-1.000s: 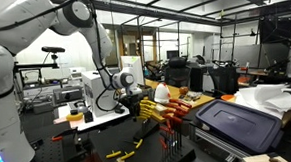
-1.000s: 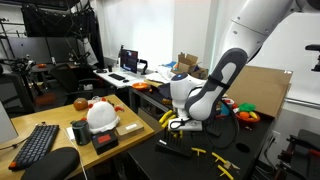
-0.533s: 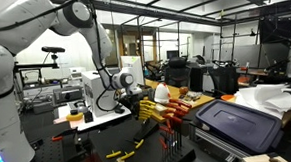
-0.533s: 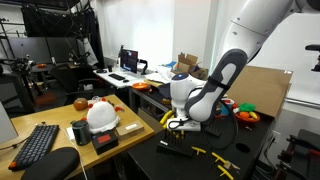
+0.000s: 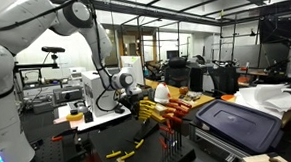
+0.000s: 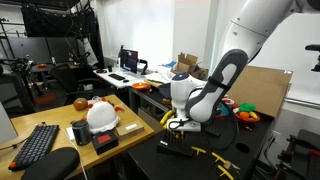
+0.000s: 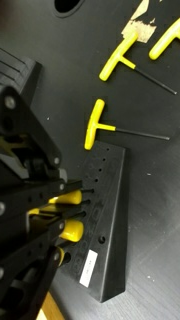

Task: Pick up the yellow object tool and put on the table

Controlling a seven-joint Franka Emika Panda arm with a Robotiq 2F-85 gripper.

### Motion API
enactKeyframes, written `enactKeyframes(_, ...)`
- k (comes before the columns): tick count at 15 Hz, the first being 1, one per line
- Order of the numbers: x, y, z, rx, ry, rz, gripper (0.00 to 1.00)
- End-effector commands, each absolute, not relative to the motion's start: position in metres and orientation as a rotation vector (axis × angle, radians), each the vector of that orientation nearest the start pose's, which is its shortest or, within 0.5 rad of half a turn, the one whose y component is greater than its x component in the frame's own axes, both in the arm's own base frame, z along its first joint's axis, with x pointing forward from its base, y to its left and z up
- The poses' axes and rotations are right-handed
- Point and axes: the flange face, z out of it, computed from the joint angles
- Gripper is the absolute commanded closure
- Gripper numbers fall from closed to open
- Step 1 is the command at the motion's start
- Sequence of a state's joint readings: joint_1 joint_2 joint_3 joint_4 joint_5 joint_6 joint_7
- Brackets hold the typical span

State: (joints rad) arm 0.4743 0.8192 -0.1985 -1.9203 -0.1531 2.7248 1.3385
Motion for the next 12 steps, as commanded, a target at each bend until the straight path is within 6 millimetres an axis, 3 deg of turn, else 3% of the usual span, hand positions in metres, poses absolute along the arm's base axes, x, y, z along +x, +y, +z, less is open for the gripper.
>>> enactKeyframes(1,0.571,0.169,0.075,-2.952,1.335,-0.245,0.96)
enactKeyframes(12,0.572,0.174,0.088,-2.943,1.330,-0.255,0.96)
